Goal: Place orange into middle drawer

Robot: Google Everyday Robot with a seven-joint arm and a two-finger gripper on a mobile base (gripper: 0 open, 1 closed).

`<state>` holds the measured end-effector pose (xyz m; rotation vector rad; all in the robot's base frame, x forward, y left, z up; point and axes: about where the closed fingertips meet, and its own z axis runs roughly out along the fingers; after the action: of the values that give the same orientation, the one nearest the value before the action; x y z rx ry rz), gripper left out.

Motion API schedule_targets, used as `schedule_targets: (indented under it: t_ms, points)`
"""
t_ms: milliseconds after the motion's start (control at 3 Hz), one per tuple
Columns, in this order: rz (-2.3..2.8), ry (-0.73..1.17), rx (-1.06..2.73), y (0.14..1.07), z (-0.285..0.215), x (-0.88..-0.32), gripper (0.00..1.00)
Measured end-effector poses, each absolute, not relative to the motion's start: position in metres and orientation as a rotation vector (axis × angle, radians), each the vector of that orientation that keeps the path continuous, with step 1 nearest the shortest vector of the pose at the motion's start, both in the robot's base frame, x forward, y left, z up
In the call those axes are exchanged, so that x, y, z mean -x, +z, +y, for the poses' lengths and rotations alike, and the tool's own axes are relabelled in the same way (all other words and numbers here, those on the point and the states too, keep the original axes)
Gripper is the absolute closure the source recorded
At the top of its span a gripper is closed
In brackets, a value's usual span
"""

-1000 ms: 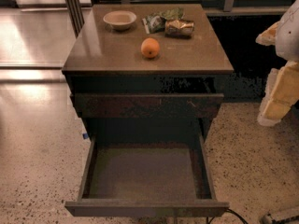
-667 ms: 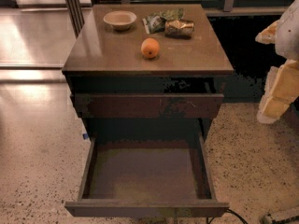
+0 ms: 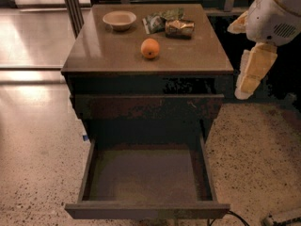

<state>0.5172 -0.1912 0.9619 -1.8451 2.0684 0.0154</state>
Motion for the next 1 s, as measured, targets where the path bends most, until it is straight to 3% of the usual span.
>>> schedule_targets:
  t_ms: [1000]
  points:
    - [1.933, 0.067, 1.929, 0.947, -0.161, -0.613, 0.0]
